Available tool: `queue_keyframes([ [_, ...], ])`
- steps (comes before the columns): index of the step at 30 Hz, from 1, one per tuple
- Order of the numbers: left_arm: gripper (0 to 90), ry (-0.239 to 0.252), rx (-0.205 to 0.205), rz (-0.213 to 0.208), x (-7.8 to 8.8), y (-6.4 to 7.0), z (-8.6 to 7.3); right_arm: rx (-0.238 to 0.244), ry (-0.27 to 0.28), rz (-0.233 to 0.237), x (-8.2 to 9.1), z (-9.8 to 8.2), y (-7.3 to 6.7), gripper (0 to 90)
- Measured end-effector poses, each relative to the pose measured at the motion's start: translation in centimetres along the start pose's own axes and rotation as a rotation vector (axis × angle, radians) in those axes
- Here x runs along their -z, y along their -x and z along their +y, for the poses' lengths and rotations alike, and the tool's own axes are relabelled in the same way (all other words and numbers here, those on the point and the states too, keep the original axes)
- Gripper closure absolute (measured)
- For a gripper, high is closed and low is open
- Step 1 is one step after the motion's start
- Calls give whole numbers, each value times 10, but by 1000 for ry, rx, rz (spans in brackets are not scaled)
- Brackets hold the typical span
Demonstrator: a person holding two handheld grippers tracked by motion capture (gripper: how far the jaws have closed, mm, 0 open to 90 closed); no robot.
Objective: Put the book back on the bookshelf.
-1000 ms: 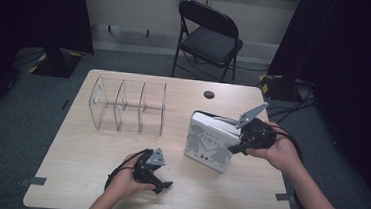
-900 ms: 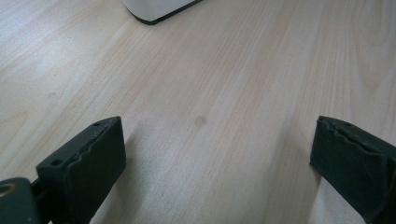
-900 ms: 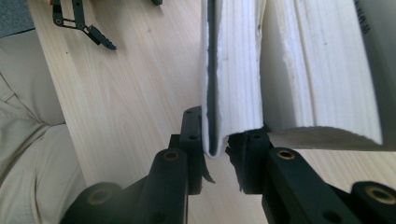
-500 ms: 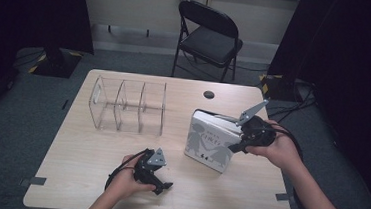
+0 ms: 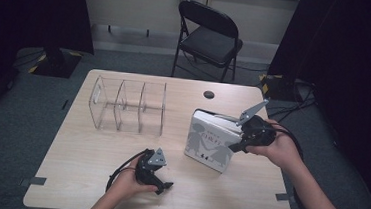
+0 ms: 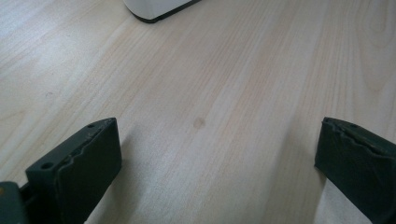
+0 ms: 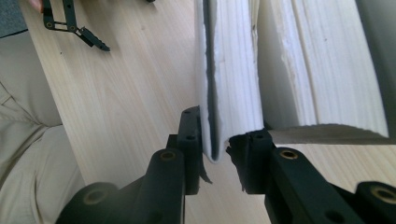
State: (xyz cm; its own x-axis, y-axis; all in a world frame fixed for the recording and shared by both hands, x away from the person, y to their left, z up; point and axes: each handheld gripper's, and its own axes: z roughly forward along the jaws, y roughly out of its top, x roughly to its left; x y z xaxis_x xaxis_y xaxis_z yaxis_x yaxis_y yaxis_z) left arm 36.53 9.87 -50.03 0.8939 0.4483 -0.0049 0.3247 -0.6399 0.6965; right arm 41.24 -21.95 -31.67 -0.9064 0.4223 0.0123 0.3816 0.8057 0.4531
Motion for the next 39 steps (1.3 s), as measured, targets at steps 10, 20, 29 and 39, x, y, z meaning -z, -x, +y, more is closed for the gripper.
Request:
queue_keyframes([
  [10, 152, -146, 34, 13, 8, -3, 16, -4, -4, -20, 2, -1, -1, 698],
  [20, 195, -262, 57, 17, 12, -13, 37, -19, -6, -34, 2, -2, 2, 627],
  [29, 211, -281, 60, 21, 24, -26, 73, -22, 0, -44, 2, -4, 3, 584],
  [39, 215, -310, 61, 6, 26, -36, 100, -31, 3, -49, 3, -8, 5, 554],
])
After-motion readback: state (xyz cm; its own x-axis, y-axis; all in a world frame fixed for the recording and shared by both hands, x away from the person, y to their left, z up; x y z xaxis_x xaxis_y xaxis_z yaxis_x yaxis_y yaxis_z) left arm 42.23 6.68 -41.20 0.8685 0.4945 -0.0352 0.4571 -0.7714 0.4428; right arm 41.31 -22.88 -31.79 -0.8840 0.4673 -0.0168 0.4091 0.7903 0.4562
